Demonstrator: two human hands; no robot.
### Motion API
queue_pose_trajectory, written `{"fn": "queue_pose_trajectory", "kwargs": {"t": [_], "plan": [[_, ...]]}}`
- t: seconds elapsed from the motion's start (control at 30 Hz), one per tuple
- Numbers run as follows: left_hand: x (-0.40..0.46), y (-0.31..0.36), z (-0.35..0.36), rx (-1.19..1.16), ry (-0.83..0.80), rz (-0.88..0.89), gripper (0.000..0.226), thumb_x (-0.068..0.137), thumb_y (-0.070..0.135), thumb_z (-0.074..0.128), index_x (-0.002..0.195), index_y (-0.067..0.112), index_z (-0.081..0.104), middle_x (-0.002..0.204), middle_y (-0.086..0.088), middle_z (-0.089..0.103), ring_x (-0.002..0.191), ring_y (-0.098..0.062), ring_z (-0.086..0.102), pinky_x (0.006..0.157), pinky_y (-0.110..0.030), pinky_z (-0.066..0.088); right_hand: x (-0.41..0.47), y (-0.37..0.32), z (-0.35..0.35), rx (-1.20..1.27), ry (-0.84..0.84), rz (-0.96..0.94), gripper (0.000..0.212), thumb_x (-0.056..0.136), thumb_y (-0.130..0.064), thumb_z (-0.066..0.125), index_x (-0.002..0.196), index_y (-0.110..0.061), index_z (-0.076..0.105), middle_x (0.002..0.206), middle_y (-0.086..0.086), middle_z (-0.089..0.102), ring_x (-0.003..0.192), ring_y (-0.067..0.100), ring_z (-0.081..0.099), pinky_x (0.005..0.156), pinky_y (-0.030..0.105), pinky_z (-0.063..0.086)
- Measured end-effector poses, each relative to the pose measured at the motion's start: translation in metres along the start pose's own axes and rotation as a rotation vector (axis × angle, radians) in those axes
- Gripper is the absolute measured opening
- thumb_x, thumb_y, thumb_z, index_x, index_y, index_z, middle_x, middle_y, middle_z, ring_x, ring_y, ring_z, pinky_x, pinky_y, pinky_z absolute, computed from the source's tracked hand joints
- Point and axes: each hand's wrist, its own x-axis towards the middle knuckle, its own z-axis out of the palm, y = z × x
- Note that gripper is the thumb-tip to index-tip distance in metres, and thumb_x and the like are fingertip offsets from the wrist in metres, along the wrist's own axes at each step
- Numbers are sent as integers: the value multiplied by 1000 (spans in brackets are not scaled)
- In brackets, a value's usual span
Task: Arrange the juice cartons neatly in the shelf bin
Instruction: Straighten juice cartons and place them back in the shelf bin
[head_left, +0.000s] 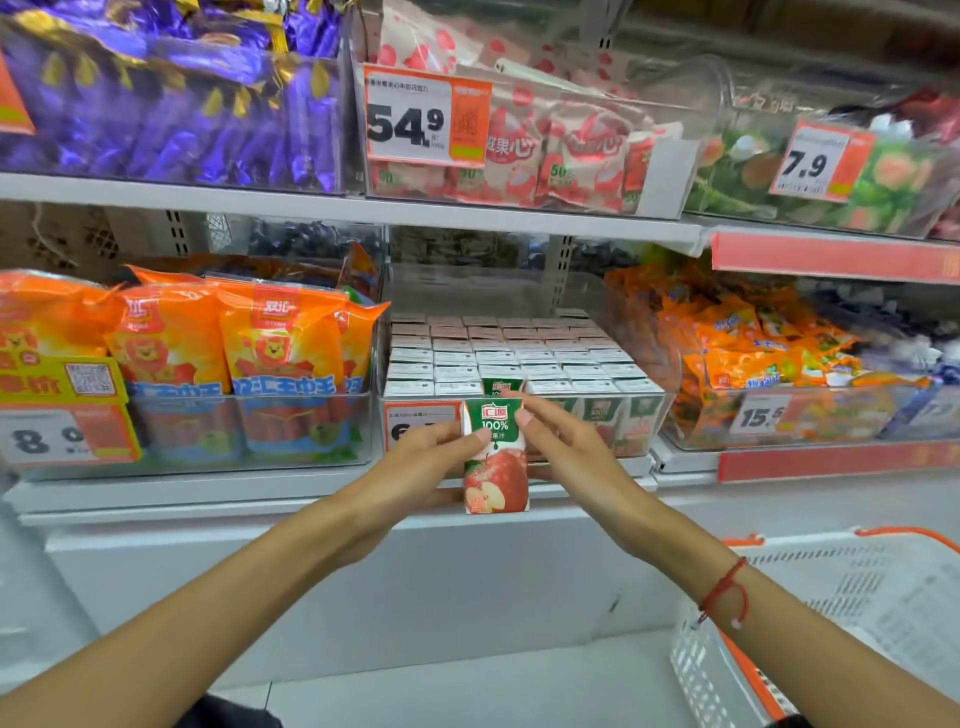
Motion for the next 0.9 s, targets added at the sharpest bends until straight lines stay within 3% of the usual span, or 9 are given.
{"fn": "queue_pose_trajectory", "kwargs": {"t": [0.13,0.2,0.27,0.33,0.47,0.6,0.73,0.83,0.9], "plan": [[2,-3,-1,6,9,8,26,97,34,54,120,24,63,110,6,73,100,-7,69,79,-20,56,-2,1,-4,21,-16,-6,34,102,-33,45,135,-33,53,127,-12,63,114,4,61,91,20,53],[4,-4,-1,-4,21,14,26,97,34,54,120,25,63,109,5,73,99,-8,70,75,-18,56,-2,2,-6,19,-18,24,36,100,-36,48,136,-40,48,129,-12,61,119,6,59,100,31,49],[6,-4,-2,-32,53,27,23,97,34,54,115,24,64,105,4,75,93,-7,71,67,-16,55,-2,2,-7,13,-46,73,40,99,-37,51,138,-41,44,125,-15,61,116,3,59,100,31,47],[8,-4,-4,-61,103,52,17,97,33,54,107,24,65,92,8,76,83,-3,72,59,-13,53,-3,1,-7,-9,-111,111,39,98,-35,54,136,-36,48,123,-15,63,112,-1,60,94,24,49],[10,-6,-4,-57,165,107,13,97,28,55,101,24,66,81,11,76,74,-5,73,56,-13,52,-6,2,-3,31,-131,145,43,93,-22,63,136,-21,53,124,0,65,111,10,64,100,34,51],[10,-11,-6,-3,233,158,13,97,25,57,98,32,68,84,16,76,76,-1,72,60,-14,53,-7,2,-1,89,-63,130,36,86,-19,73,120,-24,62,110,3,69,99,15,70,90,30,55],[10,-14,-10,104,254,163,16,94,29,61,91,44,67,82,30,71,79,11,66,60,-11,52,-6,3,3,-101,96,24,38,73,-20,84,104,-33,65,91,-7,67,80,6,66,66,12,49],[11,-14,-5,47,210,109,3,89,40,65,91,41,68,87,21,73,81,6,69,69,-17,56,-8,4,12,-218,162,-78,40,67,-24,87,95,-39,62,81,-17,67,76,2,63,65,12,50],[11,-12,-4,41,218,93,12,86,44,67,94,35,69,86,17,75,84,0,70,76,-21,57,-10,4,16,-251,145,-125,39,65,-28,87,92,-39,62,83,-26,66,75,-2,62,64,13,50]]}}
